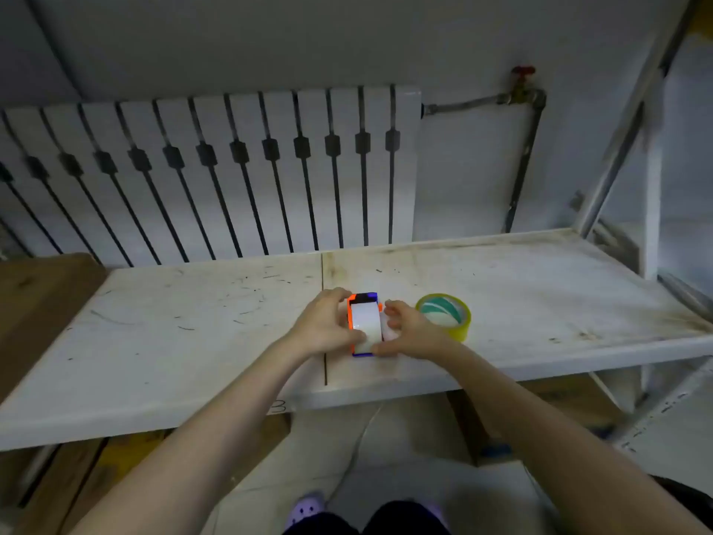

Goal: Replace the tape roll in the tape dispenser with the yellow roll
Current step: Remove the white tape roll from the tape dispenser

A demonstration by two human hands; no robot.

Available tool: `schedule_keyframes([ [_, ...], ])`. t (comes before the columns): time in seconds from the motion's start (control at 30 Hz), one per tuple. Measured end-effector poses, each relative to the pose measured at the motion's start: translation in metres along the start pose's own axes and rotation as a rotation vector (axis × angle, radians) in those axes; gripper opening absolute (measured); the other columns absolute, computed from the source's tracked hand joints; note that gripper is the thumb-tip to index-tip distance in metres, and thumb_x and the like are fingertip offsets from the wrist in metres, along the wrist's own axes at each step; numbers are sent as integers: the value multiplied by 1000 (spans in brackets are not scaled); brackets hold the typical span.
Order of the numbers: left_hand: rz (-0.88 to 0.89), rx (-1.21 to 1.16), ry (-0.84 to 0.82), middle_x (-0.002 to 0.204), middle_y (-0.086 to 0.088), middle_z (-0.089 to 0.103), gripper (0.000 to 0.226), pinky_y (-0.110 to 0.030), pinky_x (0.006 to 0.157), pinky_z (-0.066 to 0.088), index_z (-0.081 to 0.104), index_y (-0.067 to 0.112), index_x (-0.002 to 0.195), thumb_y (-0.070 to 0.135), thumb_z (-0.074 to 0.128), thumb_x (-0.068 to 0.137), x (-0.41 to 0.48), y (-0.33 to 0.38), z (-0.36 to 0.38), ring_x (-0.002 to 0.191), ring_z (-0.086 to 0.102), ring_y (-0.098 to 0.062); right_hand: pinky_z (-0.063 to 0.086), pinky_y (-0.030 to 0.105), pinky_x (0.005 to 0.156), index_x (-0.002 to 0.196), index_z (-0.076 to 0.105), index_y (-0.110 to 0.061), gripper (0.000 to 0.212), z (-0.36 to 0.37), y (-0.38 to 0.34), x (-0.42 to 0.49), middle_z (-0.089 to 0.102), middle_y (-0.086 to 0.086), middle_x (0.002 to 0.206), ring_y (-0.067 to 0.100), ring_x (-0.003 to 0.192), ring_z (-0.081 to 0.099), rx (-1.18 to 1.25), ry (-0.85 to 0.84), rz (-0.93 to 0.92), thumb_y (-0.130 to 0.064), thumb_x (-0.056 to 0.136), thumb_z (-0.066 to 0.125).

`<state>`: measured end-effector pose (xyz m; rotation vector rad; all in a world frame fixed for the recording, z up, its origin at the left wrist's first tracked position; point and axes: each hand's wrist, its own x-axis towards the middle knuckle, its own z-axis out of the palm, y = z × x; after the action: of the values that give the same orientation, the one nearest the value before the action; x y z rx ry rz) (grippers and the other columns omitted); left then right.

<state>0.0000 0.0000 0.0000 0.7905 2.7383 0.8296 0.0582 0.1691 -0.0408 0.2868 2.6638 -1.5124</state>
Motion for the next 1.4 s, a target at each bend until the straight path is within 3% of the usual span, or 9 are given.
schedule_keyframes([
  [0.13,41,37,-179,130,-5,51,80,-35,99,44,45,13,134,30,82,65,25,-1,0,118,50,-24,45,13,75,132,41,-12,81,2,8,14,51,-1,126,12,111,53,35,13,-62,-20,65,85],
  [0.23,62,43,-289,117,-8,59,65,-40,92,50,56,13,120,27,83,63,38,-8,2,106,56,-24,45,18,80,129,46,-15,81,3,15,19,53,-5,120,10,109,53,18,45,-64,-25,60,88],
  [0.4,113,96,-308,112,-7,60,60,-41,92,48,61,15,116,28,84,63,40,-11,1,103,55,-23,44,22,86,123,53,-19,80,1,21,18,57,-8,114,8,106,54,-67,87,-79,-30,52,91],
  [0.57,124,94,-330,111,1,61,62,-36,90,49,61,22,117,31,85,61,43,-10,4,103,55,-20,39,10,73,122,56,-19,78,-2,19,12,57,-12,107,3,98,53,-146,99,-112,-33,52,90],
  [0.73,122,79,-339,111,2,61,67,-37,89,51,61,26,116,38,83,54,43,-10,6,103,57,-19,50,27,91,123,59,-15,75,-3,18,6,65,-1,116,9,102,59,-129,93,-141,-28,55,90],
  [1.07,165,62,-368,121,5,54,68,-32,94,45,54,24,128,25,82,66,40,-11,9,111,49,-16,52,32,85,117,62,-13,47,14,10,0,68,6,108,18,99,62,-185,76,-148,-37,77,72],
  [1.17,144,101,-354,133,3,52,87,-33,100,43,45,29,137,39,84,60,39,-18,11,121,48,-19,51,30,77,82,69,-14,26,12,2,-1,68,-1,79,12,76,62,-102,286,-16,-39,76,73],
  [1.23,161,236,-332,138,0,48,100,-39,105,39,35,29,143,50,82,56,38,-22,10,126,42,-23,51,34,75,68,65,-10,30,13,-2,-1,68,6,70,18,69,61,-99,277,23,-37,78,72],
  [1.4,173,346,-213,125,3,54,86,-43,92,48,47,31,130,46,80,53,30,-25,14,114,50,-22,54,42,83,85,68,5,33,12,-4,-5,70,24,87,24,75,61,30,225,74,-28,85,65],
])
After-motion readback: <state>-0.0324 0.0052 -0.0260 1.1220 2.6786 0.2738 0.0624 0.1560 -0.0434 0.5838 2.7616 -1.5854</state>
